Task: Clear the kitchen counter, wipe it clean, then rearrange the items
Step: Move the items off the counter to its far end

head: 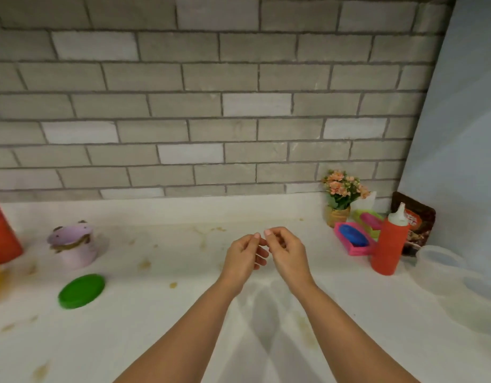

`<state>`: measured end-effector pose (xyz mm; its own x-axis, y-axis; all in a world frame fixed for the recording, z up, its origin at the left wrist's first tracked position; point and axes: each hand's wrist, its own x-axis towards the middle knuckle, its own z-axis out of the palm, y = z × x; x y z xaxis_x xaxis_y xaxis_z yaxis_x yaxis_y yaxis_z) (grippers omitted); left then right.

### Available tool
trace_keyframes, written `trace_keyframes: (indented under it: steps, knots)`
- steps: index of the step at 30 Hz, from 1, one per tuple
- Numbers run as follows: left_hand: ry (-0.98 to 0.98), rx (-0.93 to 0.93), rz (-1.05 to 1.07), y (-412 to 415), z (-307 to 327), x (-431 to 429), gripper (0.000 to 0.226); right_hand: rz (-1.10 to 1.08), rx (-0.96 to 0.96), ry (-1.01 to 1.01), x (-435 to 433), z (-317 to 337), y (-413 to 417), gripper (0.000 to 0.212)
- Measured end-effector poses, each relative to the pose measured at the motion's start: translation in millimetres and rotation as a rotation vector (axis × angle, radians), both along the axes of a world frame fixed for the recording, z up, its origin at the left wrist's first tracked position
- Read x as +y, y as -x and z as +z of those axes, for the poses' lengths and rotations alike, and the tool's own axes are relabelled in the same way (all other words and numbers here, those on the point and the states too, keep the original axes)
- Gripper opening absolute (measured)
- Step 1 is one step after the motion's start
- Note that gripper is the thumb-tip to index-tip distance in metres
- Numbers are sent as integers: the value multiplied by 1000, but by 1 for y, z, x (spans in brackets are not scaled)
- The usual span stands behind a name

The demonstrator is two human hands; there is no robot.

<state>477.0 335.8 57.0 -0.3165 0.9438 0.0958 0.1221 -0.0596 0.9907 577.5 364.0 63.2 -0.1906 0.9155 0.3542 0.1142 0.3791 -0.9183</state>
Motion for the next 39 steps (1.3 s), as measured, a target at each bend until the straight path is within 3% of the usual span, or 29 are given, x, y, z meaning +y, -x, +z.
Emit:
trace_keyframes:
  steps: [13, 19, 27, 33, 39]
  knots:
    - [88, 49, 247, 192, -18, -157, 26, 227, -141, 133, -118, -23, 192, 22]
    - [124, 42, 390, 254, -30, -176, 23, 304, -311, 108, -125, -41, 241, 26]
    - [260, 135, 575, 321, -62, -173, 25, 422, -584, 155, -111, -63, 297, 46]
    - [284, 207, 581, 352, -75, -166, 25, 401, -727, 123, -114, -82, 331, 69]
    - [405, 257, 411, 368, -77, -150, 45, 317, -883, 34, -118, -88, 356, 91]
